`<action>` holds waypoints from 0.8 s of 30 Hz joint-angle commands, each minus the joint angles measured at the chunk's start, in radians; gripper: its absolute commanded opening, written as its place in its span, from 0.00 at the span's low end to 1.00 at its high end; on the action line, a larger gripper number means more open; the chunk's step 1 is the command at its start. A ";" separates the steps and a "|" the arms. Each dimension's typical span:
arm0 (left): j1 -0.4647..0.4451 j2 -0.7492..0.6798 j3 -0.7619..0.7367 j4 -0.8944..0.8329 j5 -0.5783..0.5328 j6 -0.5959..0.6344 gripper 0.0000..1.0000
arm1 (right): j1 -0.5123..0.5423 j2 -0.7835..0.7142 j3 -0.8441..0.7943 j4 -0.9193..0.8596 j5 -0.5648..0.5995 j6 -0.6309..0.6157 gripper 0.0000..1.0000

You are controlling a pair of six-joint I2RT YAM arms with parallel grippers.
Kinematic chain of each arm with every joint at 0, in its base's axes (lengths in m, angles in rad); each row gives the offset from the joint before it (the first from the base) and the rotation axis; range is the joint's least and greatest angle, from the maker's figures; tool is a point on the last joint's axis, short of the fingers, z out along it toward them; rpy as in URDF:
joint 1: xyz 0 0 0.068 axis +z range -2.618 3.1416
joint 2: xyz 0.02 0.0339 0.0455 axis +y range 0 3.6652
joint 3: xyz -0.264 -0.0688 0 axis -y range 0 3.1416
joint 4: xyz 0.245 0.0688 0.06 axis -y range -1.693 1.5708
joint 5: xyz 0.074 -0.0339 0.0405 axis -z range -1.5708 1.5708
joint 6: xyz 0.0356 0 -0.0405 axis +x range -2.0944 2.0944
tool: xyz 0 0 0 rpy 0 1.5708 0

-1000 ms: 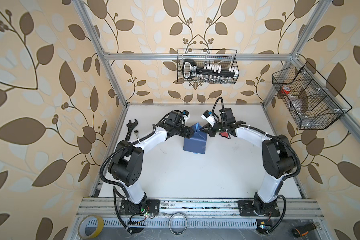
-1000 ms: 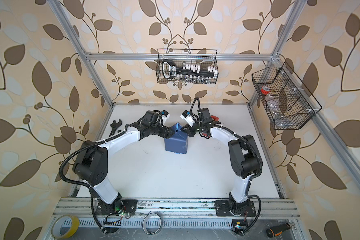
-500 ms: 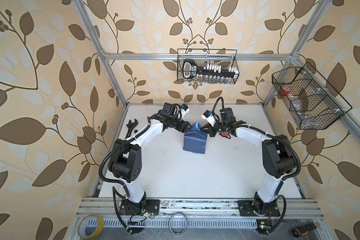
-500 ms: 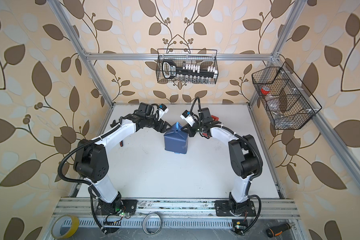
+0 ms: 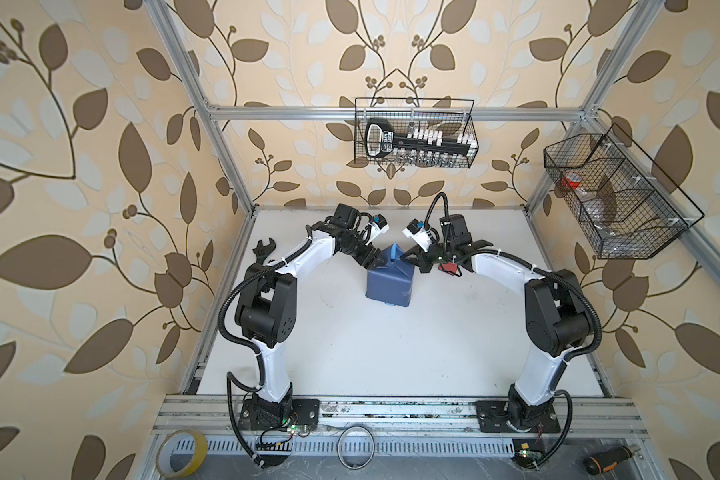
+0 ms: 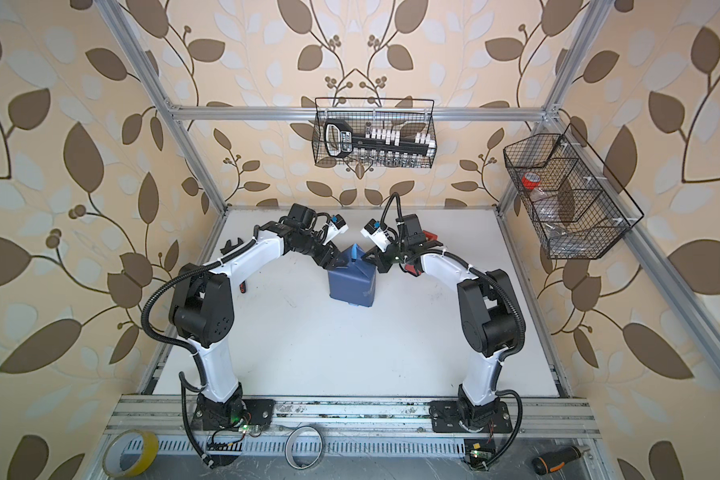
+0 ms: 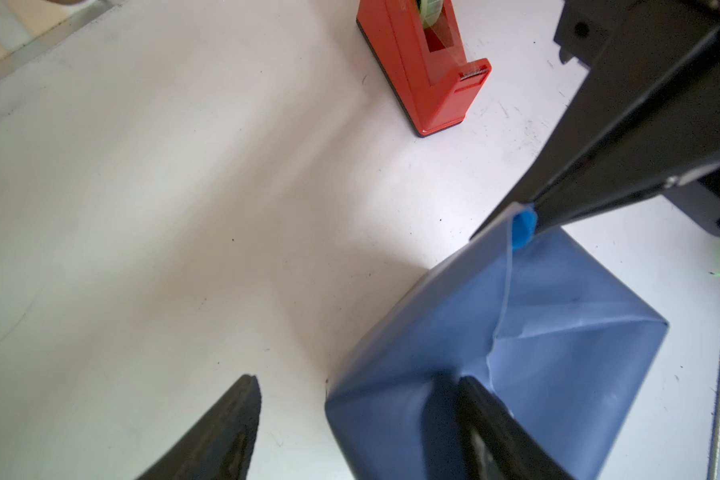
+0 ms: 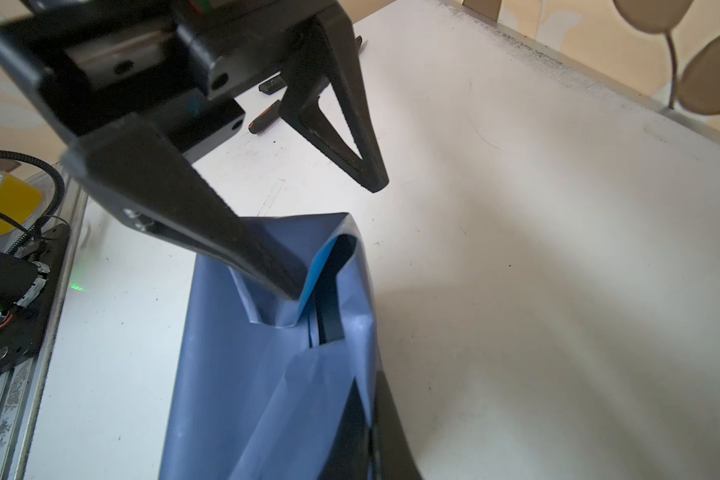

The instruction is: Wrap the gift box in paper

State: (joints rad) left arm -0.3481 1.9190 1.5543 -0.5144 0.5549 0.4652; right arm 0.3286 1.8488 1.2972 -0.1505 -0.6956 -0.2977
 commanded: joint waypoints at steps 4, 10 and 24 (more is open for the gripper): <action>0.021 0.040 0.067 -0.035 0.099 0.085 0.75 | -0.002 0.037 0.060 -0.027 -0.042 -0.055 0.02; 0.026 0.070 0.081 -0.014 0.176 0.130 0.66 | -0.002 0.045 0.078 -0.044 -0.040 -0.067 0.02; 0.027 0.124 0.140 -0.030 0.315 0.270 0.46 | -0.002 0.054 0.097 -0.050 -0.053 -0.080 0.02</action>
State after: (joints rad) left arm -0.3256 2.0285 1.6417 -0.5156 0.8135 0.6666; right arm 0.3267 1.8832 1.3510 -0.1890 -0.7120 -0.3267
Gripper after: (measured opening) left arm 0.477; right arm 0.047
